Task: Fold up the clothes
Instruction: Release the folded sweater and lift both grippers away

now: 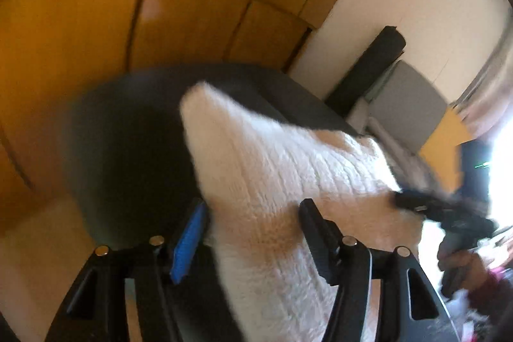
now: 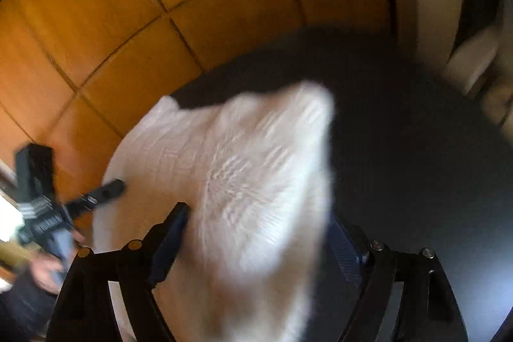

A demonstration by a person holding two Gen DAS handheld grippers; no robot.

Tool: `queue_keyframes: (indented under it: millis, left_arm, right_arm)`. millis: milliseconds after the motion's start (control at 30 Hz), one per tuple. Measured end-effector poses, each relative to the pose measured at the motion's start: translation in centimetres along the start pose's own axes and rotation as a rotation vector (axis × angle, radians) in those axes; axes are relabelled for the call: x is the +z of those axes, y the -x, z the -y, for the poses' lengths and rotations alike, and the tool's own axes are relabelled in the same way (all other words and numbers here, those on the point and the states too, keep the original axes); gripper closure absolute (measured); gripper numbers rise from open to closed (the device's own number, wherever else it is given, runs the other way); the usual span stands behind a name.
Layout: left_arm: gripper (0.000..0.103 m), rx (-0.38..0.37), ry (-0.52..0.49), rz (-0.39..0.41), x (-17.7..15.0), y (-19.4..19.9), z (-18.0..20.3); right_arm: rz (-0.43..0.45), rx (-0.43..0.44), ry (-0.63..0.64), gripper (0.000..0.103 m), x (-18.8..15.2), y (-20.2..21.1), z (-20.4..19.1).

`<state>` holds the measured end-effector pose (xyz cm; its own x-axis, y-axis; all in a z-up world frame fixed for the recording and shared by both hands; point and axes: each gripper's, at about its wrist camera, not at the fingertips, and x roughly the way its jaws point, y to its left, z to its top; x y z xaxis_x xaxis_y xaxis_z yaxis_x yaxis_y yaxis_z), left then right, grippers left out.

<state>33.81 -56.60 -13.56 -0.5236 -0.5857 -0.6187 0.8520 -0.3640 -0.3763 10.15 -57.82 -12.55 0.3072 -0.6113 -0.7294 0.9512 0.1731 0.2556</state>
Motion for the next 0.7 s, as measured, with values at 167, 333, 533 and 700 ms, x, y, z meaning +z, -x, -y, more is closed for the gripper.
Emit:
queue_keyframes:
  millis: [167,333,533,700]
  left_arm:
    - [0.033,-0.006,-0.107,0.087,1.7,1.6,3.8]
    - [0.035,0.102,-0.101,-0.098,0.8,-3.0,5.0]
    - [0.032,0.180,-0.041,-0.062,-0.4,-3.3,4.8]
    - [0.033,0.301,0.046,-0.027,1.1,0.1,4.3]
  right_arm:
    - [0.074,0.038,0.244,0.020,1.6,3.6,-5.3]
    - [-0.089,0.063,0.373,0.022,-1.2,1.1,-6.5]
    - [-0.089,0.034,0.293,0.020,-3.9,-1.4,-3.1]
    - [-0.085,-0.039,0.252,0.020,-3.0,0.8,-5.3]
